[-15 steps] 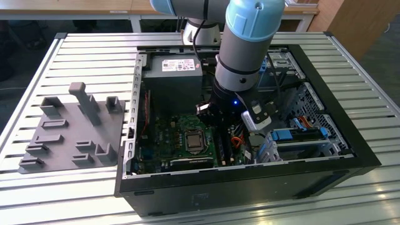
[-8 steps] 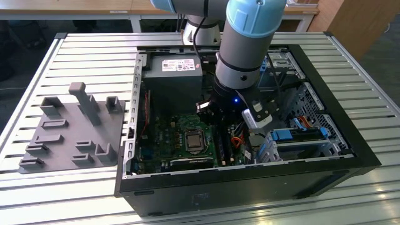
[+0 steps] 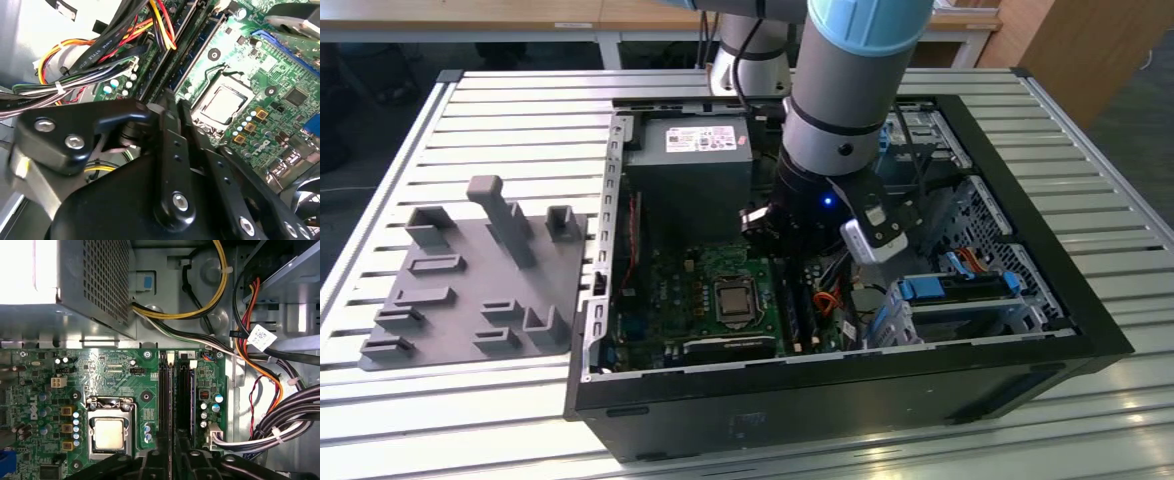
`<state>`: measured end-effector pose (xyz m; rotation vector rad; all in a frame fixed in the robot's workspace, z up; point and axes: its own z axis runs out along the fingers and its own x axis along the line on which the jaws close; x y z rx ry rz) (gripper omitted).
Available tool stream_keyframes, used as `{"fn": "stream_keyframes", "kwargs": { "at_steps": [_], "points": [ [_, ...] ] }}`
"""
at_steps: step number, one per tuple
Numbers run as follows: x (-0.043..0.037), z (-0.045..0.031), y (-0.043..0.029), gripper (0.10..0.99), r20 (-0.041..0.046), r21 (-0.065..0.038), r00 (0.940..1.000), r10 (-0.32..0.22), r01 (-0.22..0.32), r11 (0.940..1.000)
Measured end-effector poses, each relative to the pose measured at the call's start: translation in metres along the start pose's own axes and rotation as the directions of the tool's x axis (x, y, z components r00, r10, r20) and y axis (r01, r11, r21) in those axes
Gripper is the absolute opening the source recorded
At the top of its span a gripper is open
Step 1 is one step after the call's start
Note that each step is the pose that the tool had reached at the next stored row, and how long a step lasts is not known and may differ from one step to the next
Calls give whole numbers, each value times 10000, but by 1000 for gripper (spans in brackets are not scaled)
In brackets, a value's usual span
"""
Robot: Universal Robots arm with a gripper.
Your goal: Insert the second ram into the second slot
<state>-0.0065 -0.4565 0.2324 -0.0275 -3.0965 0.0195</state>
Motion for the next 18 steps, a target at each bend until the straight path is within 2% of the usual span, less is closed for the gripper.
{"fn": "stream_keyframes", "kwargs": {
  "at_steps": [2, 4, 8, 18],
  "points": [
    [0, 2, 0, 129, -1, 1, 10000, 1, -1, 10000],
    [-1, 14, 0, 106, 12, 2, 10000, 0, 0, 10000],
    [-2, 40, 0, 106, 43, 2, 10000, 1, -1, 10000],
    [-5, 112, 1, 106, 44, 4, 10000, 1, -1, 10000]
  ]
}}
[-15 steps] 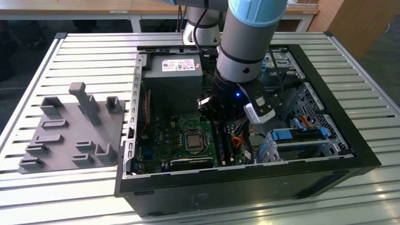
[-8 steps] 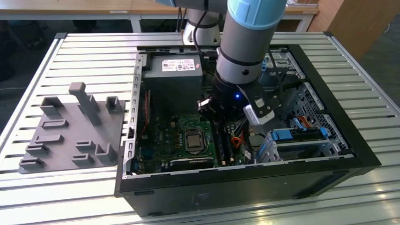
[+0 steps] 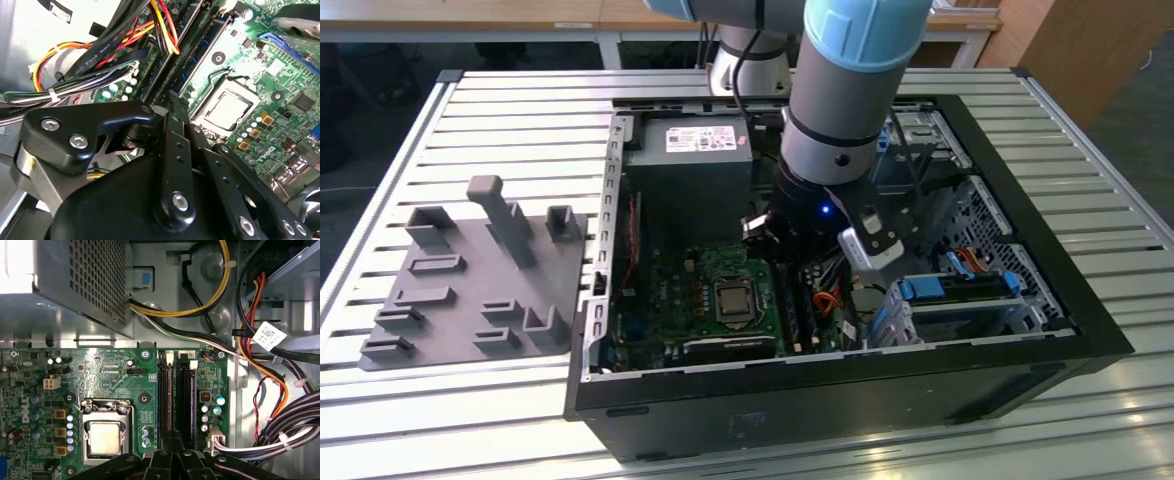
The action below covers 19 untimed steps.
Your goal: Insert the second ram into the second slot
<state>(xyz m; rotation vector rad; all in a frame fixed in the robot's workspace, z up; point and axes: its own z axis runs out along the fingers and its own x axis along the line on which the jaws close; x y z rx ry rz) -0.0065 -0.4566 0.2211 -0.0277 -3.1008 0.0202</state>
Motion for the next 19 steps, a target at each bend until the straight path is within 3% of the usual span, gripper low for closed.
{"fn": "stream_keyframes", "kwargs": {
  "at_steps": [11, 13, 19],
  "points": [
    [-2, 54, 1, 106, 2, -3, 10000, 0, 0, 10000],
    [-2, 26, 5, 106, 10, -35, 10000, -1, 1, 10000],
    [6, -153, -2, 106, 0, -4, 10000, 0, 0, 10000]
  ]
}}
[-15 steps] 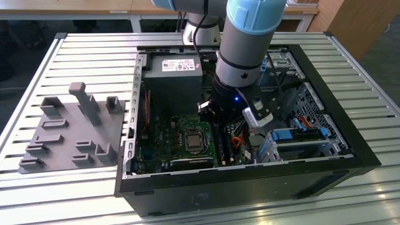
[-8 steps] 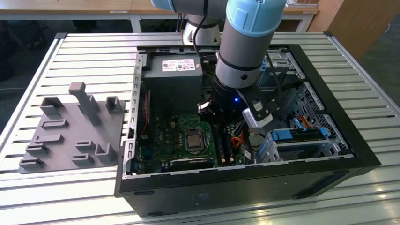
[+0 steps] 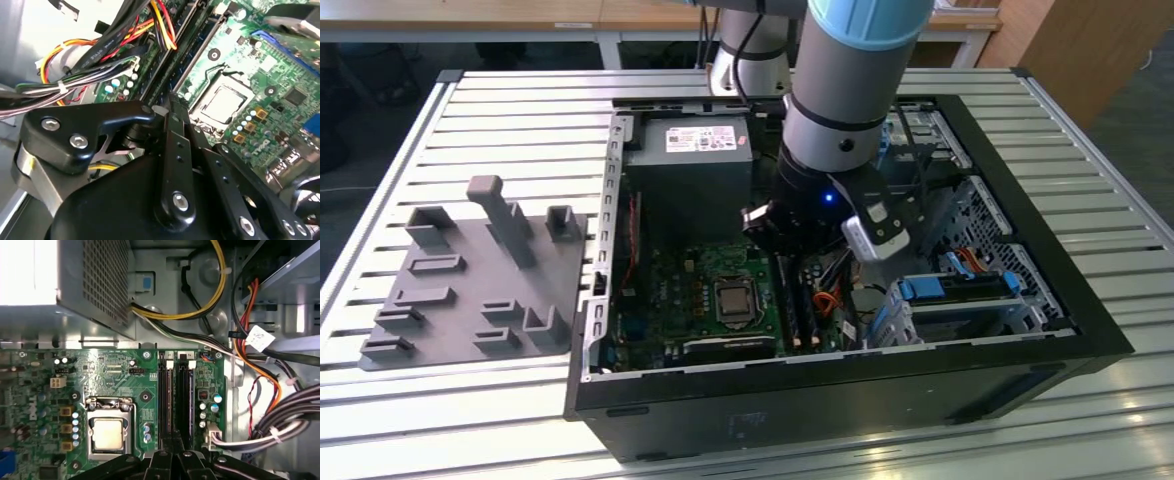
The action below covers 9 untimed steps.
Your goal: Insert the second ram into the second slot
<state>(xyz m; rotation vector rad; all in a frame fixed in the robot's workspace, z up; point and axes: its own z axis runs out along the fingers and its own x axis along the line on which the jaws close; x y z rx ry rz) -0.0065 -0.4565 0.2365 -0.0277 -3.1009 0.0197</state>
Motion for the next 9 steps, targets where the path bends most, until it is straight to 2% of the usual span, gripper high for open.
{"fn": "stream_keyframes", "kwargs": {
  "at_steps": [5, 9],
  "points": [
    [6, -134, -2, 106, 0, -1, 10000, 0, 0, 10000],
    [8, -208, -3, 106, 0, 0, 10000, 0, 0, 10000]
  ]
}}
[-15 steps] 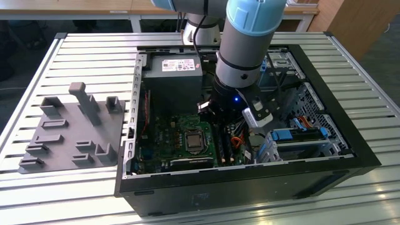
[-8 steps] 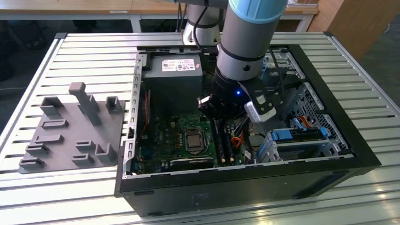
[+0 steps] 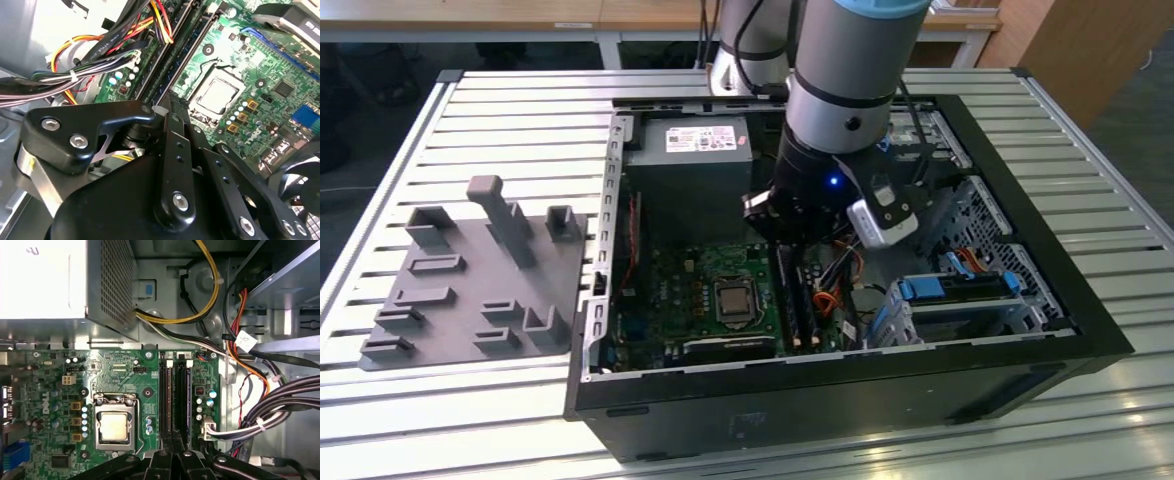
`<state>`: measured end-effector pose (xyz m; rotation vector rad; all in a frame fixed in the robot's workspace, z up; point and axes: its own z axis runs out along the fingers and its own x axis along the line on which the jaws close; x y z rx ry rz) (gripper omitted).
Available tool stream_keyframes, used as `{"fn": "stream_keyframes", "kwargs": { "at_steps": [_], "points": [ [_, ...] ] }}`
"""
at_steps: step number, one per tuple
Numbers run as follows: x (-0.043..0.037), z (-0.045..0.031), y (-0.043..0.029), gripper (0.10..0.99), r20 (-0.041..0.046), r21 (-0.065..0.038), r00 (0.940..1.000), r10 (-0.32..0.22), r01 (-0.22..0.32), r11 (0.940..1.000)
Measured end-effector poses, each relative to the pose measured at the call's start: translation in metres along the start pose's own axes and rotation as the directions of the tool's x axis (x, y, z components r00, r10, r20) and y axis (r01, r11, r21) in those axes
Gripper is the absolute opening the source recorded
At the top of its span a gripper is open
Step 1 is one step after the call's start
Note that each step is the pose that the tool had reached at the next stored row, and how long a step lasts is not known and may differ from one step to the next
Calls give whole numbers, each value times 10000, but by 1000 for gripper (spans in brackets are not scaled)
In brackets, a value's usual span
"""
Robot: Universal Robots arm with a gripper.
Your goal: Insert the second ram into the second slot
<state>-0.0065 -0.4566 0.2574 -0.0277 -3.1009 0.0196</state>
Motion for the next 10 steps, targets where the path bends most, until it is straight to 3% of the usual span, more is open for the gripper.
{"fn": "stream_keyframes", "kwargs": {
  "at_steps": [3, 10],
  "points": [
    [2, -47, -1, 106, -3, 1, 10000, 0, 0, 10000],
    [2, -61, -1, 106, -4, -1, 10000, -1, 1, 10000]
  ]
}}
